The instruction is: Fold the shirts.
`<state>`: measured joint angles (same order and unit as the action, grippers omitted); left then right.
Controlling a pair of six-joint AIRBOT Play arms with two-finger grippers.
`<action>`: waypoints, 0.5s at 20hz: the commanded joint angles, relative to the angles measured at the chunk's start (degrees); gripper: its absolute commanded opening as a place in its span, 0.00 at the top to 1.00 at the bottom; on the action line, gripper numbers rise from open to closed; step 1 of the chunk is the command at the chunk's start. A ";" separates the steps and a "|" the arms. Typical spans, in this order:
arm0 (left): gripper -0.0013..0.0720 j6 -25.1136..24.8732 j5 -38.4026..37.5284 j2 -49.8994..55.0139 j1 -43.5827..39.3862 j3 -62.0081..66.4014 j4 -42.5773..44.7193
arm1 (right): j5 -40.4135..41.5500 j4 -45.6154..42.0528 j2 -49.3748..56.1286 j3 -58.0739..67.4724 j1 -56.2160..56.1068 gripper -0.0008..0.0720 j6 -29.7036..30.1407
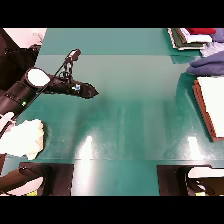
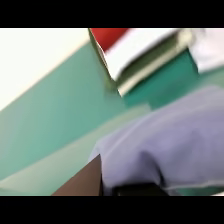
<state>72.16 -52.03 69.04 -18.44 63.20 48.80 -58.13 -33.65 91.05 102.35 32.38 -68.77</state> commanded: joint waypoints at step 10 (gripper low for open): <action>0.94 0.07 -3.45 0.02 -0.04 0.04 0.04 | -14.95 -11.72 -5.77 6.95 3.61 0.96 0.02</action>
<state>72.29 -53.89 69.04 -18.44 63.20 48.80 -69.45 -38.33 88.14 112.42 34.89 -68.66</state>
